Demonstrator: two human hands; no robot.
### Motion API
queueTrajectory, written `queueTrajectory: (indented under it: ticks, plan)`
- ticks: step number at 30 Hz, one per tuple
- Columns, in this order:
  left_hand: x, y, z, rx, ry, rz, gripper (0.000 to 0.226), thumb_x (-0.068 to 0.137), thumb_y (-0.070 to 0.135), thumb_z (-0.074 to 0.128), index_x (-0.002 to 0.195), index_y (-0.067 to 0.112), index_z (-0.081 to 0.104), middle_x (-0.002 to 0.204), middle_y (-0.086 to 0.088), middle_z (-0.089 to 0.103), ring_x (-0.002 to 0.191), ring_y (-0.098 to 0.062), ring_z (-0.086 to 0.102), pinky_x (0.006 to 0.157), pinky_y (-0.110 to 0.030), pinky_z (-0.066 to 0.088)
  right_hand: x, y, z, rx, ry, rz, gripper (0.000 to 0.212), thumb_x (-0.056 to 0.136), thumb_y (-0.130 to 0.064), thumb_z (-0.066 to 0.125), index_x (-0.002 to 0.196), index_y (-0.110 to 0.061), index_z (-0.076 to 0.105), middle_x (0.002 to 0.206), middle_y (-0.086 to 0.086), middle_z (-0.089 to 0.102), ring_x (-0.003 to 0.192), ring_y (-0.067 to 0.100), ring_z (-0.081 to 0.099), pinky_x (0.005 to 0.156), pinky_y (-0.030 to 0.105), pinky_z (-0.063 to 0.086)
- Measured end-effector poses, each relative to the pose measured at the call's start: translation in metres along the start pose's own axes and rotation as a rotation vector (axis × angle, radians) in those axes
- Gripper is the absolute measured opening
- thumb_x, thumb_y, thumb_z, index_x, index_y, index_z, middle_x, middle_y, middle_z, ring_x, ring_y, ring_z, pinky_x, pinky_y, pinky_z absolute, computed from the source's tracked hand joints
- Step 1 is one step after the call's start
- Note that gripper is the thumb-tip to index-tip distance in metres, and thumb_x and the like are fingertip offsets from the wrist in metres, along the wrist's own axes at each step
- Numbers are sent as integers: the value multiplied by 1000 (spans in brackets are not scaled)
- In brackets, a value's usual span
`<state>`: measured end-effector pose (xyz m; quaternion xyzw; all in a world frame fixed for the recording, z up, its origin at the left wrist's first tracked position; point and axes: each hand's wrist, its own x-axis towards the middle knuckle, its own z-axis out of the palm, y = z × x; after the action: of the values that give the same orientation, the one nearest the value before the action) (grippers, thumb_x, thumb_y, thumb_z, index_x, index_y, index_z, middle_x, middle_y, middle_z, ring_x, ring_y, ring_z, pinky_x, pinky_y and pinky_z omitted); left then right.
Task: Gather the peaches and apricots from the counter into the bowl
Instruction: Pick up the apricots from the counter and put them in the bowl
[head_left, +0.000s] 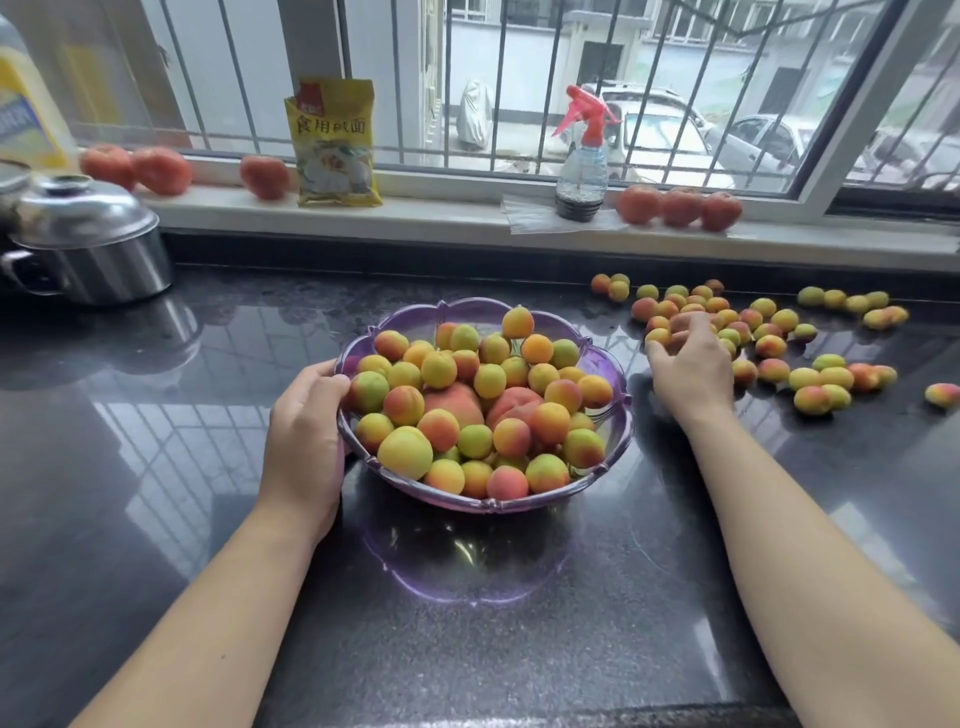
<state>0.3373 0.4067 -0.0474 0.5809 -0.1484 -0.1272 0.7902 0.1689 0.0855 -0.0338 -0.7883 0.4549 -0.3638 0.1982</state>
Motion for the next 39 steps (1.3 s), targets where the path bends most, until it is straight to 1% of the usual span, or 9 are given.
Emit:
queueTrajectory:
  ticks: [3,7,12,15,18,24,31,36,39]
  plan:
    - [-2,2,2,-7,-15,-2,27,84,28,54,98,18,76,89,1,78,85,-13,72,68,-27,59,-6,-5,-8,197,-110,-85,40,97,-19,66,137,-20,61,123,3,61,108,20,58,88,28,47]
    - [-1,2,1,-6,-6,-8,29,84,28,55,100,17,76,92,-1,78,88,-15,73,73,-31,59,-16,-38,-23,532,-166,-121,33,94,-12,71,125,-23,69,116,2,70,106,17,67,94,31,57]
    - [-1,1,1,-7,-12,-7,26,85,28,54,97,20,76,91,-2,78,87,-16,73,70,-29,60,-45,-85,-41,608,-405,-313,31,90,-10,75,120,-16,67,107,-2,75,102,12,72,89,30,59]
    - [1,0,1,-8,6,-12,27,85,28,55,98,19,77,96,-7,77,92,-21,72,79,-38,58,-59,-104,-41,451,-562,-401,30,88,-14,78,114,-22,68,104,-8,74,98,8,71,84,25,59]
    - [1,0,1,6,8,-11,30,85,28,55,102,15,76,98,-7,77,93,-20,72,80,-38,57,-64,-109,-36,203,-555,-501,28,87,-17,76,111,-28,69,105,-15,68,98,6,66,81,28,60]
    - [1,0,1,6,13,-13,28,85,29,55,100,18,76,96,-6,77,93,-20,72,77,-36,57,-63,-107,-35,64,-588,-537,27,87,-21,75,111,-32,71,111,-11,66,105,8,60,90,31,53]
    - [-2,2,2,-12,-17,7,28,84,28,54,100,16,74,88,0,78,83,-12,73,66,-24,59,-62,-110,-36,75,-613,-497,27,85,-23,80,111,-31,74,104,-21,63,104,6,61,89,26,51]
    - [-2,3,2,6,-15,1,30,84,30,54,102,16,74,89,1,77,85,-12,72,68,-25,59,-62,-112,-36,54,-647,-488,29,86,-24,80,113,-32,72,110,-17,64,105,8,61,88,28,55]
    - [-2,3,3,3,-22,4,30,84,29,55,102,16,75,91,-1,78,85,-13,73,67,-25,59,-57,-110,-45,130,-640,-496,27,89,-25,77,114,-32,72,109,-21,68,103,0,62,84,17,53]
